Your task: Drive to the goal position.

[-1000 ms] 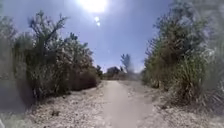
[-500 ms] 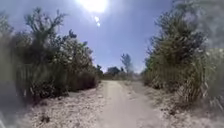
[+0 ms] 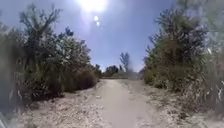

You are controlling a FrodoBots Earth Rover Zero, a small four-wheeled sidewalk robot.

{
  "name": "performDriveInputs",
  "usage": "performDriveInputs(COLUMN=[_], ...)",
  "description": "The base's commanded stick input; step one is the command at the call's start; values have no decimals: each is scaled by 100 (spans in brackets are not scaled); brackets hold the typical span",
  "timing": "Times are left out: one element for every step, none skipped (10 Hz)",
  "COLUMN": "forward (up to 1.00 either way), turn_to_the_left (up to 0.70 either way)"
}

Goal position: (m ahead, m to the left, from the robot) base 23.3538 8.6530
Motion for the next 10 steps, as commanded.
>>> performDriveInputs(forward=[44, 44, 44, 44, 44, 44, 44, 44, 44, 44], turn_to_the_left=[2, 2, 2, 2, 2, 2, 2, 2, 2, 2])
